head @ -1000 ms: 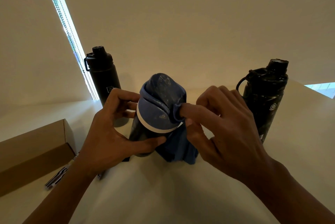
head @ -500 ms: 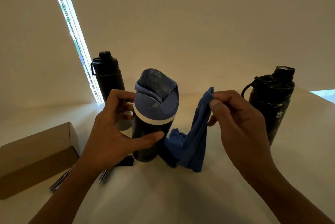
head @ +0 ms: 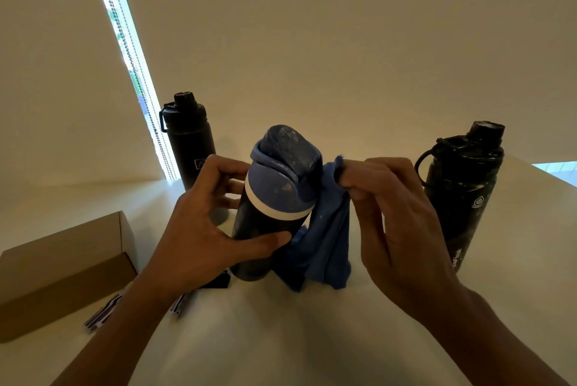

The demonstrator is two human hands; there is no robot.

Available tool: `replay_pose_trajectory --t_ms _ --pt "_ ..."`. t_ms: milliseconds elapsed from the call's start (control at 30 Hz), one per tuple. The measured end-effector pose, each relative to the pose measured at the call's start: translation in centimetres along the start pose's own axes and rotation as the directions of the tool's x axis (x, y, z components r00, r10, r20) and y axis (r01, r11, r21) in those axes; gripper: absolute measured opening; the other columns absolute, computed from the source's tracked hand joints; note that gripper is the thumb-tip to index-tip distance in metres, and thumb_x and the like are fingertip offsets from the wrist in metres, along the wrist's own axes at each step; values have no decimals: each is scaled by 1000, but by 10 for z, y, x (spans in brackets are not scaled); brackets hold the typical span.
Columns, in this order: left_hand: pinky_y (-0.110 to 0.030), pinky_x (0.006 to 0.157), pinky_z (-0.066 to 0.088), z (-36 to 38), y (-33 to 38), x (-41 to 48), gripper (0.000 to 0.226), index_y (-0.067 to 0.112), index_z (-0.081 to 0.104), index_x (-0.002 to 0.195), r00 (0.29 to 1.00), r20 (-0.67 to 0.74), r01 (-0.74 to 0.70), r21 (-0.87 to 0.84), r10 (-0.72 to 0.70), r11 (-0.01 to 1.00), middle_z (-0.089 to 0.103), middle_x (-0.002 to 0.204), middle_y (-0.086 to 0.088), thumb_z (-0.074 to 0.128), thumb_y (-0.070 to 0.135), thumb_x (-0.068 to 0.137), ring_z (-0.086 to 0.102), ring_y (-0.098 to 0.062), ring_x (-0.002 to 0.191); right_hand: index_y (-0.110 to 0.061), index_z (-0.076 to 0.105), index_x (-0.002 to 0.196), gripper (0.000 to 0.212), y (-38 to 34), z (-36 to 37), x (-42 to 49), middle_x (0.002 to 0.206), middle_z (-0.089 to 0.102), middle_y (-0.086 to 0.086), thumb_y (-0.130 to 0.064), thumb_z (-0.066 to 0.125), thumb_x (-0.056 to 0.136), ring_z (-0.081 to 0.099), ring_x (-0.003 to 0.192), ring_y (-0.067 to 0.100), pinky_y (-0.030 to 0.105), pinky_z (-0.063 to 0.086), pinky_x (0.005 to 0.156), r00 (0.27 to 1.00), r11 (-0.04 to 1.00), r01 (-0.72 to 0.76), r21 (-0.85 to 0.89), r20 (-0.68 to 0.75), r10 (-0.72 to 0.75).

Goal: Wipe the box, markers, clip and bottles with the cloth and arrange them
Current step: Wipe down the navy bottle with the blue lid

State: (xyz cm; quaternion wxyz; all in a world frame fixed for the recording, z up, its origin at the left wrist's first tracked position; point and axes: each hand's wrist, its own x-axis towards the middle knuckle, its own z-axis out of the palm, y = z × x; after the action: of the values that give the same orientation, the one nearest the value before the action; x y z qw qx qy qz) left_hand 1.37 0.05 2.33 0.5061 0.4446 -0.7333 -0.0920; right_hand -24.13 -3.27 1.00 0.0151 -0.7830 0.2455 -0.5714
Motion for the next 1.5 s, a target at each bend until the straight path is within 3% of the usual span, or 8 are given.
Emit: replay_pose_trajectory --t_ms 167,333,433,567,667,933,1233,1500 --pt "-20 89 58 4 2 -1 77 44 48 123 1000 11 -17 11 17 1000 69 119 17 90 55 60 70 -13 110 -25 45 129 30 -1 -3 10 112 56 -3 -39 26 111 57 93 13 33 54 77 987 976 143 -162 95 -128" --pt "-25 89 57 5 1 -3 80 38 51 125 1000 -9 -12 27 12 1000 69 119 17 90 56 58 70 -12 110 -17 49 130 39 -1 1 2 94 48 -23 -44 29 110 53 83 -12 4 43 76 995 1000 -28 -5 92 29" --pt "-26 90 56 6 -1 -3 80 41 49 125 1000 -4 -12 39 13 999 69 119 20 89 59 58 69 -10 111 -31 48 120 20 -12 1 1 82 53 -21 -37 32 109 59 73 -2 7 45 66 991 989 -106 108 92 96" --pt "-18 88 56 5 -1 -1 77 51 47 123 1000 -15 -4 38 4 999 68 120 22 88 62 59 69 -9 111 -26 58 111 20 -17 -5 2 81 61 -2 -33 40 105 56 64 8 19 48 61 909 763 -415 496 202 364" --pt "-15 86 55 4 -5 1 74 57 46 121 998 -66 3 35 -1 999 66 118 24 86 62 60 68 -8 110 -22 64 112 23 -11 -5 2 84 62 3 -28 43 104 53 68 13 24 48 64 865 663 -490 566 217 453" --pt "-36 86 61 7 -11 -8 81 31 52 125 948 -272 158 -50 -165 986 69 116 16 98 53 61 69 -12 108 -15 63 113 22 -8 -2 9 103 72 4 -21 43 108 71 94 24 43 62 81 815 665 -558 496 176 552" --pt "-42 97 60 9 -16 -4 90 45 45 127 922 -213 283 -199 -323 938 64 123 24 94 60 53 67 -7 116 -21 66 114 22 5 -3 6 100 75 -2 -24 44 109 74 93 18 31 61 77 715 569 -662 488 182 675" --pt "-43 99 60 5 -16 -7 84 64 43 115 933 -143 287 -264 -331 921 64 124 28 93 62 47 67 -7 119 -50 58 111 15 14 -7 5 80 70 2 -45 45 106 66 72 22 41 57 62 760 755 -644 128 221 611"
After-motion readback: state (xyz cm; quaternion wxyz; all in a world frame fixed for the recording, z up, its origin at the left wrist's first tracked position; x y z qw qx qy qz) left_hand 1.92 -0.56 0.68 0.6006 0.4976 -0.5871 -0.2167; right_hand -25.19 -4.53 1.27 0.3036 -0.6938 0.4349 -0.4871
